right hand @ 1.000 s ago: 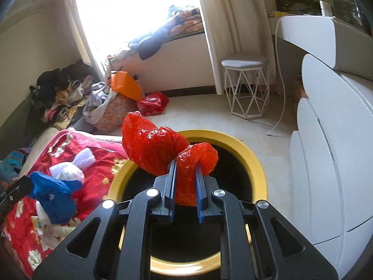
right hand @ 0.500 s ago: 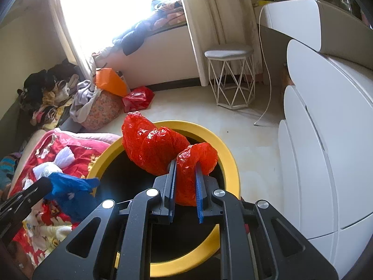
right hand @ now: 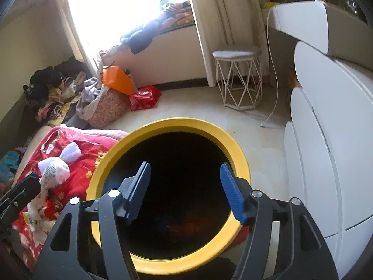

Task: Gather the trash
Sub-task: 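Move both tools back over the trash on the bedspread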

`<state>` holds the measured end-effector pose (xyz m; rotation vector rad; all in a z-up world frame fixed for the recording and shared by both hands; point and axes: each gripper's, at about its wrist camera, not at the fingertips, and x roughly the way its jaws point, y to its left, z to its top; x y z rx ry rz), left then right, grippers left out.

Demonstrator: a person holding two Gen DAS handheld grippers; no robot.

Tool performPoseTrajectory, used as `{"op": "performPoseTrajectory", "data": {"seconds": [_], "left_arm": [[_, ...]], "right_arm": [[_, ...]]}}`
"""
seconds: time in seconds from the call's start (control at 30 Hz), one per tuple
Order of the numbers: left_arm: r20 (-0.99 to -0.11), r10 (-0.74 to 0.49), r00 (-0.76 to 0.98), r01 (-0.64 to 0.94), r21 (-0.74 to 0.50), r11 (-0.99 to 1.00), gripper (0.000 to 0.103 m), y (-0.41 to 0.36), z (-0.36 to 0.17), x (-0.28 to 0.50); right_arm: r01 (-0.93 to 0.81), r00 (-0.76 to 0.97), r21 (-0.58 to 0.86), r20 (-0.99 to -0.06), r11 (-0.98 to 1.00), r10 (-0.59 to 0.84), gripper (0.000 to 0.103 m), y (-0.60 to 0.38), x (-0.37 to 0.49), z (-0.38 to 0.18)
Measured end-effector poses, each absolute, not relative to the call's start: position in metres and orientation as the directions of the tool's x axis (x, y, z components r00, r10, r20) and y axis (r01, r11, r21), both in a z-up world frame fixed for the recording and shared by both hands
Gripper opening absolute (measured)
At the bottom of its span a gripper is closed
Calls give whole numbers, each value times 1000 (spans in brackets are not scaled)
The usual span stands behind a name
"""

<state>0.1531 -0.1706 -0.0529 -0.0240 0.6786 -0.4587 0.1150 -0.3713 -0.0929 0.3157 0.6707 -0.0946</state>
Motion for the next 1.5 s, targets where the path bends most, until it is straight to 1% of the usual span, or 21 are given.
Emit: {"op": "performPoseTrajectory", "data": {"seconds": [0.3,0.73,1.5], "left_arm": [[-557,-358,749,342,-136,930,92,-138,-39,135],[-502,-288,815,250,-143,957,92,-89,-21,116],[-454,-191,870,117,-187,975,92,-16,-5,105]], "right_arm": [[108,826,250,-561,962,53,70,-343,103,-65],[-40,847,214,-511,976,147,75,-288,93,-38],[-227,825,150,-495,962,271,77,-201,85,-22]]}}
